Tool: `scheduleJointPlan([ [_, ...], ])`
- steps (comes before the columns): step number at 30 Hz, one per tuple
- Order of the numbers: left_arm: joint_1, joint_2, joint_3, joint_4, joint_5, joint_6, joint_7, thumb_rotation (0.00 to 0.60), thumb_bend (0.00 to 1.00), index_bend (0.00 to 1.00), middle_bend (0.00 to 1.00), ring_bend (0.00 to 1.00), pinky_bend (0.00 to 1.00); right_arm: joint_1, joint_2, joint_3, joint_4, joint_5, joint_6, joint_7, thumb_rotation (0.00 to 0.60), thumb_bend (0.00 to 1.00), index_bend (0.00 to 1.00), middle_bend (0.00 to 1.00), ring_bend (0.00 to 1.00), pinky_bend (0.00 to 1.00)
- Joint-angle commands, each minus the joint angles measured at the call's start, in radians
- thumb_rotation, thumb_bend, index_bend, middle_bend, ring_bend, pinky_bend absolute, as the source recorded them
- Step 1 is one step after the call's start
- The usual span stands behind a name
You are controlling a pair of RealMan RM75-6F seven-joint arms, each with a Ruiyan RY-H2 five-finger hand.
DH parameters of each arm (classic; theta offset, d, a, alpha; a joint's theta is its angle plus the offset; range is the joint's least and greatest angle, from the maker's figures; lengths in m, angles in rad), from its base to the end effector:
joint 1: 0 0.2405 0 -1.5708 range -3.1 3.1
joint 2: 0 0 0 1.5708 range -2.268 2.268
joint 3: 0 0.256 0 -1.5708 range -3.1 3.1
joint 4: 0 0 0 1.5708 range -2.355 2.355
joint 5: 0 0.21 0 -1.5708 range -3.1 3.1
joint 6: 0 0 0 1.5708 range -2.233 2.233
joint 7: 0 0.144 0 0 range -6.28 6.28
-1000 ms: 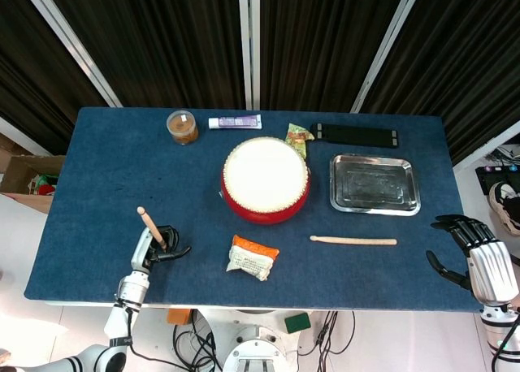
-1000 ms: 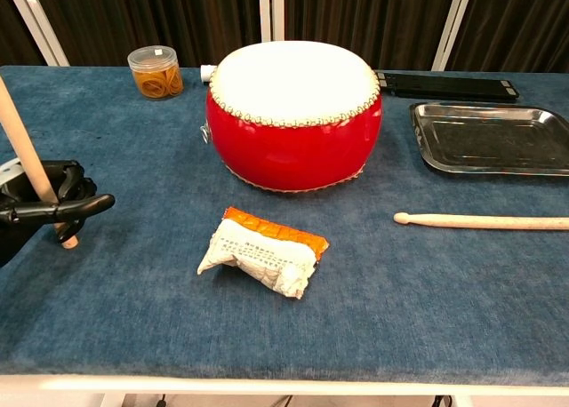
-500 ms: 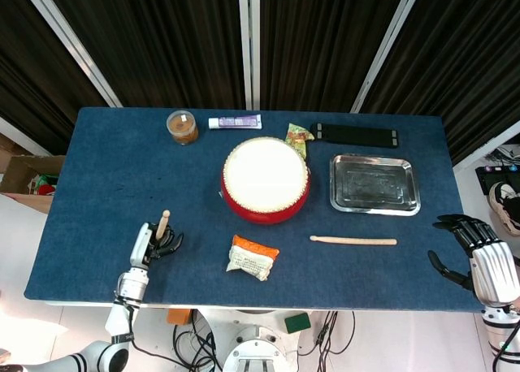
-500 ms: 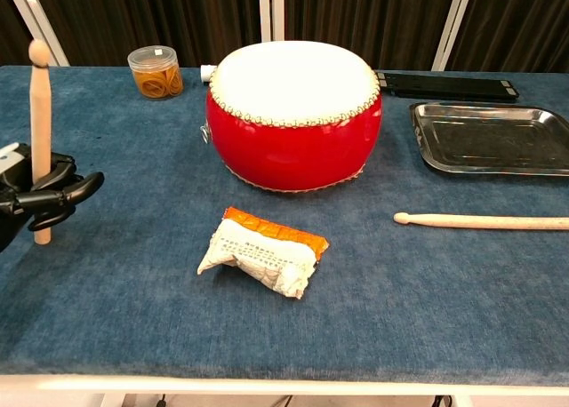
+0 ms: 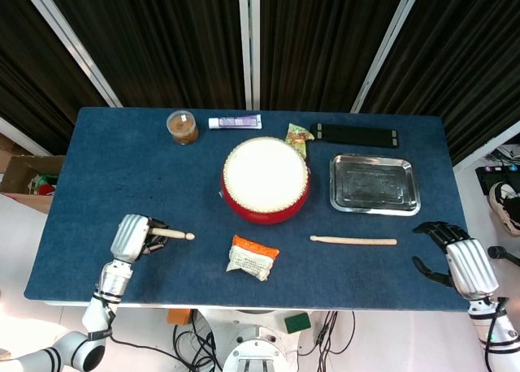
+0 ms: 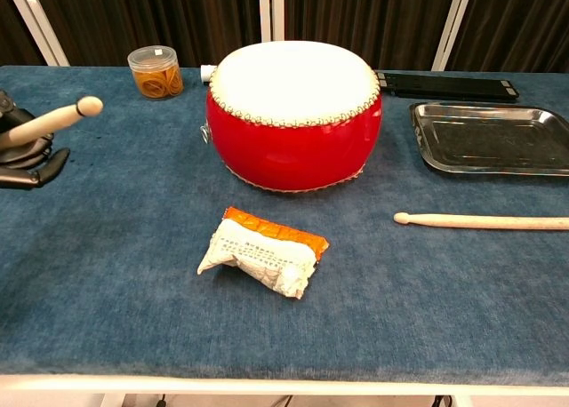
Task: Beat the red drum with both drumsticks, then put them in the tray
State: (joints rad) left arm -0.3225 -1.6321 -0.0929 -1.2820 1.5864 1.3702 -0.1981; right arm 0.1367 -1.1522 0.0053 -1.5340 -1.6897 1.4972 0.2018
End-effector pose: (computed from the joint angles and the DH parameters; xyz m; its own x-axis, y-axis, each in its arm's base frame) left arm -0.2409 0.2511 0.0058 0.0596 0.0929 0.9939 0.9578 -0.2857 -0.0307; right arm -0.2928 -0.1854 0.1397 0.2687 -0.0540 0.9617 -0.9400 -0.2327 0.2496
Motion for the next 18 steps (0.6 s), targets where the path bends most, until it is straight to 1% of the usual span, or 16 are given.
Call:
scheduleJointPlan([
  [1, -0.02, 0.142, -0.001, -0.171, 0.058, 0.03, 0.383, 0.6, 0.49, 1.0, 1.0, 1.0, 1.0, 0.087, -0.011, -0.005, -0.054, 0.061, -0.183, -0.07, 0.6, 0.28, 0.36, 0.37, 0.28, 0.4],
  [3, -0.021, 0.161, -0.003, -0.218, 0.049, 0.02, 0.458, 0.6, 0.49, 1.0, 1.0, 1.0, 1.0, 0.125, -0.043, 0.009, -0.06, 0.081, -0.244, -0.108, 0.6, 0.3, 0.36, 0.37, 0.28, 0.4],
  [5, -0.024, 0.168, -0.005, -0.25, 0.041, 0.014, 0.497, 0.6, 0.5, 1.0, 1.0, 1.0, 1.0, 0.155, -0.083, 0.026, -0.055, 0.1, -0.283, -0.155, 0.6, 0.32, 0.37, 0.37, 0.28, 0.4],
  [8, -0.03, 0.176, -0.011, -0.284, 0.025, 0.002, 0.548, 0.6, 0.49, 1.0, 1.0, 1.0, 1.0, 0.202, -0.164, 0.05, -0.035, 0.138, -0.347, -0.269, 0.6, 0.33, 0.38, 0.37, 0.27, 0.4],
  [11, -0.035, 0.18, -0.017, -0.31, 0.008, -0.008, 0.581, 0.6, 0.49, 1.0, 1.0, 1.0, 1.0, 0.238, -0.237, 0.061, -0.004, 0.166, -0.395, -0.381, 0.6, 0.33, 0.4, 0.37, 0.26, 0.39],
  [14, -0.038, 0.186, -0.019, -0.333, -0.008, -0.017, 0.598, 0.6, 0.49, 1.0, 1.0, 1.0, 1.0, 0.268, -0.297, 0.064, 0.021, 0.188, -0.433, -0.464, 0.6, 0.33, 0.42, 0.38, 0.26, 0.39],
  [18, -0.037, 0.19, -0.019, -0.347, -0.026, -0.02, 0.598, 0.6, 0.49, 1.0, 1.0, 1.0, 1.0, 0.29, -0.348, 0.069, 0.052, 0.206, -0.447, -0.556, 0.6, 0.33, 0.44, 0.39, 0.26, 0.39],
])
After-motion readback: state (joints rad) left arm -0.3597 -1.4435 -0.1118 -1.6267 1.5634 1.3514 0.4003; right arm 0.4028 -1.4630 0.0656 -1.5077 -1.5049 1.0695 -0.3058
